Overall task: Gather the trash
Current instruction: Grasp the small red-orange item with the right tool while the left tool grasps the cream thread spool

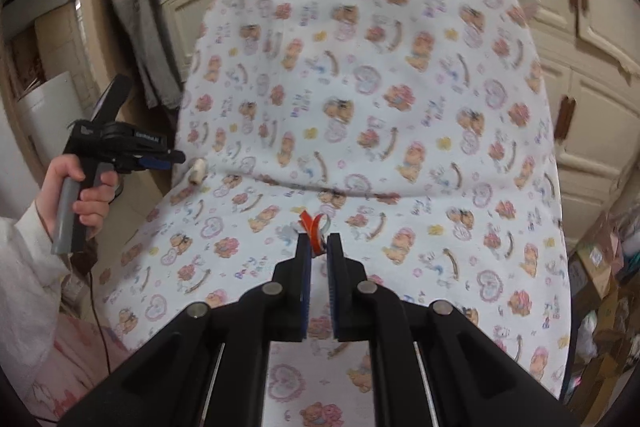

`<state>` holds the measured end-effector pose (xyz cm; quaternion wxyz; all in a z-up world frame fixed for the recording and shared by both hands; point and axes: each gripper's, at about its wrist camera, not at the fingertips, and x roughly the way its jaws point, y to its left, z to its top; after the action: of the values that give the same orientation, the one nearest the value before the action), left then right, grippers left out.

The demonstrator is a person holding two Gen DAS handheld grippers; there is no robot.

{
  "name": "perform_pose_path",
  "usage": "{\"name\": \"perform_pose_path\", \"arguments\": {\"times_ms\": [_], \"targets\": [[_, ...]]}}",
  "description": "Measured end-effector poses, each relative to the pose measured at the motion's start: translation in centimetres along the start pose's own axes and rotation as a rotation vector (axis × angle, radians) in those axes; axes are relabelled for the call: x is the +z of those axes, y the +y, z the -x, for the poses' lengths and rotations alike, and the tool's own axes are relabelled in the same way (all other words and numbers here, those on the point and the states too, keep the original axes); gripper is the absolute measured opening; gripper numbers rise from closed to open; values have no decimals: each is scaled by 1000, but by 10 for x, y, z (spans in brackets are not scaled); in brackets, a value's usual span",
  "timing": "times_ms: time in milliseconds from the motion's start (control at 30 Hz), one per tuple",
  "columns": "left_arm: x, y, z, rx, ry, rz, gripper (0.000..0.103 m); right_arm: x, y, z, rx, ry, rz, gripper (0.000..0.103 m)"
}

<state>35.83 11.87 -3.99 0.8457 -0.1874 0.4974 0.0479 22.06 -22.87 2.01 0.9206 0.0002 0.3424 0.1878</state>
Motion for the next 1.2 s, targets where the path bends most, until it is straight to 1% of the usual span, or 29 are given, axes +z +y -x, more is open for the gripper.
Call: {"name": "perform_pose_path", "arguments": {"times_ms": [33, 133, 167, 300, 333, 500, 567, 600, 633, 733, 767, 867, 933, 1067, 1200], "targets": [[1, -2, -3, 3, -2, -15, 30, -2, -5, -2, 3, 7, -19, 7], [6, -5, -9, 88, -44, -66, 30, -7, -14, -8, 12, 24, -29, 7], [7, -4, -13, 97, -43, -72, 30, -8, -15, -9, 7, 28, -18, 7], [9, 8, -31, 80, 16, -18, 30, -12, -22, -12, 17, 48, -19, 7], [9, 10, -34, 69, 21, -10, 31, -13, -23, -13, 17, 50, -20, 7], [8, 11, -44, 3, 53, -7, 30, -13, -28, -10, 17, 50, -35, 7], [4, 9, -49, 20, 61, -24, 28, -14, -30, -8, 12, 47, -42, 7], [4, 7, -49, 36, 49, -39, 23, -14, -31, -8, 10, 47, -44, 7], [3, 5, -50, 54, 45, -52, 22, -14, -32, -8, 8, 50, -47, 7], [-1, 2, -44, 29, 44, -28, 22, -16, -35, -9, -1, 55, -55, 7], [-3, -2, -40, 21, 38, -34, 22, -16, -36, -9, -2, 57, -58, 7], [-8, -16, -21, 23, 3, -76, 21, -16, -37, -9, -6, 59, -63, 7], [-11, -22, -11, 5, -9, -97, 21, -16, -38, -10, -8, 59, -68, 7], [-22, -40, 12, -12, -43, -173, 21, -17, -40, -11, -11, 63, -86, 7], [-35, -54, 29, -75, -55, -229, 21, -17, -40, -11, -15, 63, -88, 7]]}}
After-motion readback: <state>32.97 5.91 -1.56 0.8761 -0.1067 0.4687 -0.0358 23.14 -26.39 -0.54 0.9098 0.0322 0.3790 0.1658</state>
